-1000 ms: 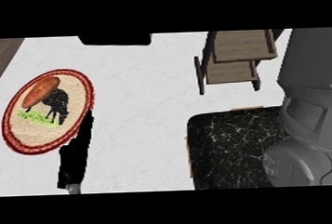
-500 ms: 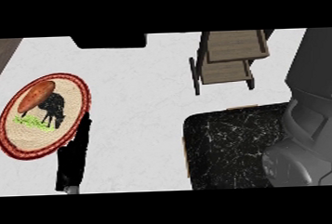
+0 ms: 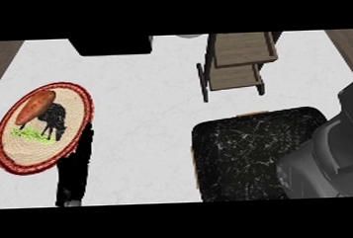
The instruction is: Pick the bell pepper from the tray and place it in the tiered basket
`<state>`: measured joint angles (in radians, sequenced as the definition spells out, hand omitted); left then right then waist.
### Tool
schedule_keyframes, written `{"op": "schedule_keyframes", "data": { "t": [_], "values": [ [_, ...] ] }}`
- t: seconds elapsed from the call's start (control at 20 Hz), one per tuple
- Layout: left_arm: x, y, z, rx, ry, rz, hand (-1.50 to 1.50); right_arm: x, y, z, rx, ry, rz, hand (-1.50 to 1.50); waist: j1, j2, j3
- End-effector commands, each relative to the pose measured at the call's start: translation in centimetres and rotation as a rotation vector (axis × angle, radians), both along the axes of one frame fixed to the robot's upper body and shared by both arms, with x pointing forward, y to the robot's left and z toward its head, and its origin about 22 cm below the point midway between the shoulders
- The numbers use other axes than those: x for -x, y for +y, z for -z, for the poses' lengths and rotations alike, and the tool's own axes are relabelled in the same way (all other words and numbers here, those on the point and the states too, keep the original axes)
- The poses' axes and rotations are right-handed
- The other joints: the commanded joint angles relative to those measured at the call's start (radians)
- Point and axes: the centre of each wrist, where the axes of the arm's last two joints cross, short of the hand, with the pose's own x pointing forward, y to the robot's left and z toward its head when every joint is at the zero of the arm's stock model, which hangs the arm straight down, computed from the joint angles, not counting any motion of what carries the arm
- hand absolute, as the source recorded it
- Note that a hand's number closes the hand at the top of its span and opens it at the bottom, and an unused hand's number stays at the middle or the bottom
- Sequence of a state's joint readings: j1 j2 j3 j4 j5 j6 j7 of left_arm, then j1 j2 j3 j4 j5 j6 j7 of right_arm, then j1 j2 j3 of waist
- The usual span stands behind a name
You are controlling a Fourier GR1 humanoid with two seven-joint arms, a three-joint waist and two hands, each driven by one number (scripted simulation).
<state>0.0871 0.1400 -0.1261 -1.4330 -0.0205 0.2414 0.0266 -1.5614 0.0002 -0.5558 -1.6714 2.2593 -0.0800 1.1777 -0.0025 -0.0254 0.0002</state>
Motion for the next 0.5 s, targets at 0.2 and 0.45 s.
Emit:
{"op": "schedule_keyframes", "data": {
  "t": [0.2, 0.45],
  "values": [
    [0.7, 0.5, 0.8, 0.002, 0.064, -0.009, 0.0, 10.1, 1.9, -1.3, -0.168, -0.017, 0.017, -1.5, -0.011, -0.015, -0.003],
    [0.6, 1.0, 0.9, 0.0, 0.062, -0.014, 0.0, 15.3, 3.5, -0.9, -0.138, -0.032, -0.029, -1.5, -0.005, -0.014, -0.006]
  ]
}}
